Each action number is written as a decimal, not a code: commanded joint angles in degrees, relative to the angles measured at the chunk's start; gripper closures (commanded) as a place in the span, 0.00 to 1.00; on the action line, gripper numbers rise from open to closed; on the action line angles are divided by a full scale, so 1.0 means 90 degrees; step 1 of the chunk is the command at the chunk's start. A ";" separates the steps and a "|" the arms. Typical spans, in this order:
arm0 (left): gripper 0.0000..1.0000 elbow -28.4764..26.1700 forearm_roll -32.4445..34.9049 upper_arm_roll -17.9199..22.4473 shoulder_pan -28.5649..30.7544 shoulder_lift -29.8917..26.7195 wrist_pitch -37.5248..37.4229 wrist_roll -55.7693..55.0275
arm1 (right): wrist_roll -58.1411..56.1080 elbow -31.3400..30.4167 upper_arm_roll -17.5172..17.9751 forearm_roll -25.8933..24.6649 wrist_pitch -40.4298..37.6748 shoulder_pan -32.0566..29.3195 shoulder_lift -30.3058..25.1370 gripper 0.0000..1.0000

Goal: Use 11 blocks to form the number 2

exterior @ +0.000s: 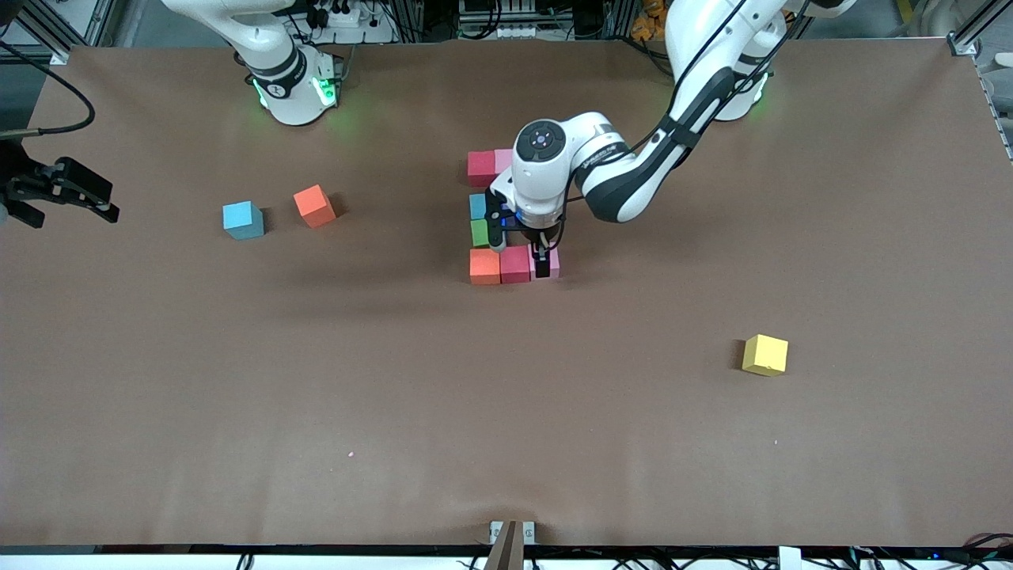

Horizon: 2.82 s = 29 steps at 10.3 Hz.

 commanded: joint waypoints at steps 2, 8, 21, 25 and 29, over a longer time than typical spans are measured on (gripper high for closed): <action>0.00 -0.0073 -0.0493 -0.0032 0.0410 -0.0755 -0.0334 -0.0051 | -0.0205 0.0004 0.0021 -0.0100 -0.0046 -0.0005 -0.0111 0.00; 0.00 0.1214 -0.1273 0.0348 0.2050 -0.1118 -0.1133 -0.0255 | -0.0157 -0.0026 -0.0008 -0.0227 0.0090 -0.0034 -0.0062 0.00; 0.00 0.1734 -0.2390 0.2458 0.2941 -0.3255 -0.4268 -0.2209 | -0.0196 -0.0104 0.0695 -0.0217 0.0071 -0.0757 -0.0160 0.00; 0.00 0.1675 -0.2712 0.2820 0.2433 -0.3442 -0.4542 -0.2317 | -0.0176 -0.0094 0.0646 -0.0227 0.0081 -0.0631 -0.0160 0.00; 0.00 0.1734 -0.2615 0.2820 0.2286 -0.3403 -0.4621 -0.2248 | -0.0176 -0.0094 0.0499 -0.0227 0.0071 -0.0532 -0.0160 0.00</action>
